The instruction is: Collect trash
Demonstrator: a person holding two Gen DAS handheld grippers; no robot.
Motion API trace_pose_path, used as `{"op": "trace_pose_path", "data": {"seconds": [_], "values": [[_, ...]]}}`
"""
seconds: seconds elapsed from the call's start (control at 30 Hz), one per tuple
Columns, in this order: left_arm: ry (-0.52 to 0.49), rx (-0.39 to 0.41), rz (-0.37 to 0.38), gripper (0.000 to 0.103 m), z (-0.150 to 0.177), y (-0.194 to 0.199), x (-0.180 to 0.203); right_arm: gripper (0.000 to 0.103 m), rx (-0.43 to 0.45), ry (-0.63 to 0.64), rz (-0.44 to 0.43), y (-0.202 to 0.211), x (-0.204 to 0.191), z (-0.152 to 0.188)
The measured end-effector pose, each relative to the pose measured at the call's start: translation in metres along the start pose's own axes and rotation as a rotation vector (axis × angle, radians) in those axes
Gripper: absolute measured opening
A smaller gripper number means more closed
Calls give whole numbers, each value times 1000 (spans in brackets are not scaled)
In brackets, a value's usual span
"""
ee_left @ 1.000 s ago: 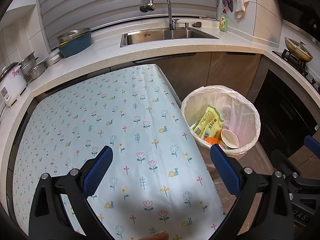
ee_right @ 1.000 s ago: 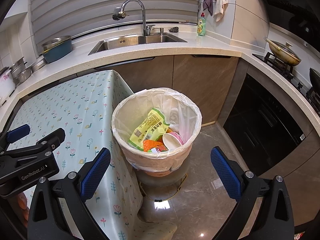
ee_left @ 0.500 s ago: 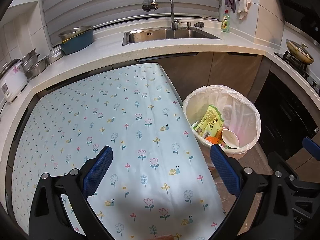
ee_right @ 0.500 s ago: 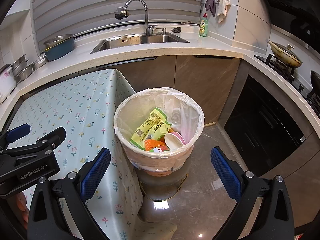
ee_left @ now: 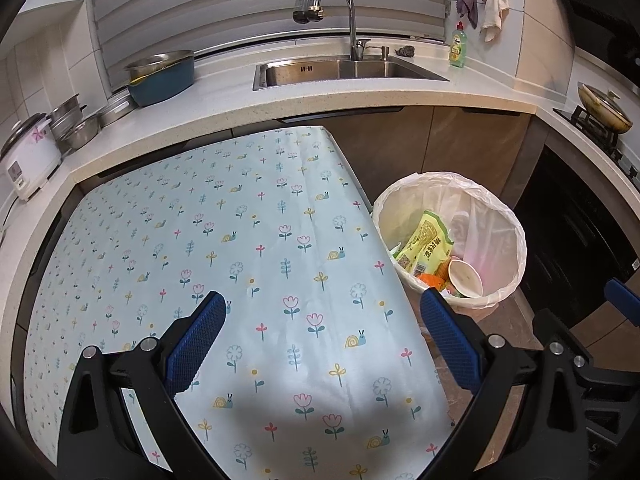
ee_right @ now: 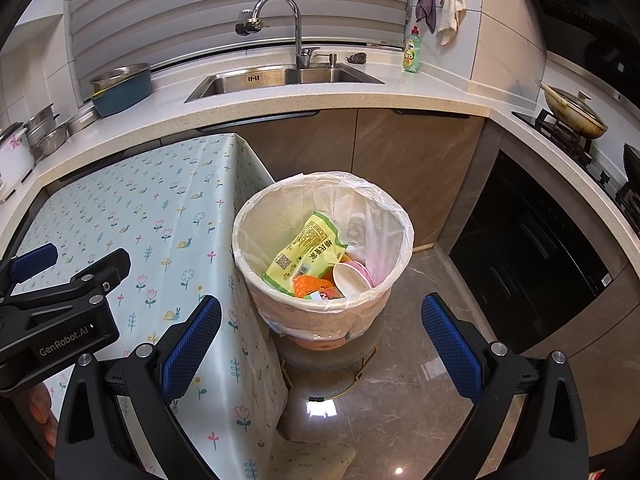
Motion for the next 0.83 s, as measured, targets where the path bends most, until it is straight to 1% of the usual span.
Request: {"op": "trace_pose_path", "data": {"seconds": [0.47, 0.67, 0.83], "values": [[-9, -7, 2, 93, 2, -1, 2, 97, -3, -1, -1, -1, -2, 2], [-13, -5, -8, 93, 3, -1, 1, 97, -3, -3, -2, -1, -2, 2], [-17, -7, 2, 93, 4, -2, 1, 97, -2, -7, -1, -3, -1, 5]]}}
Point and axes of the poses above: each gripper's, at about its wrist camera, not at the fingertips, and y roughly against the way its jaws point, x to its right, z to its underside, the point moved 6 cm from there along -y, roughly the way its jaws point
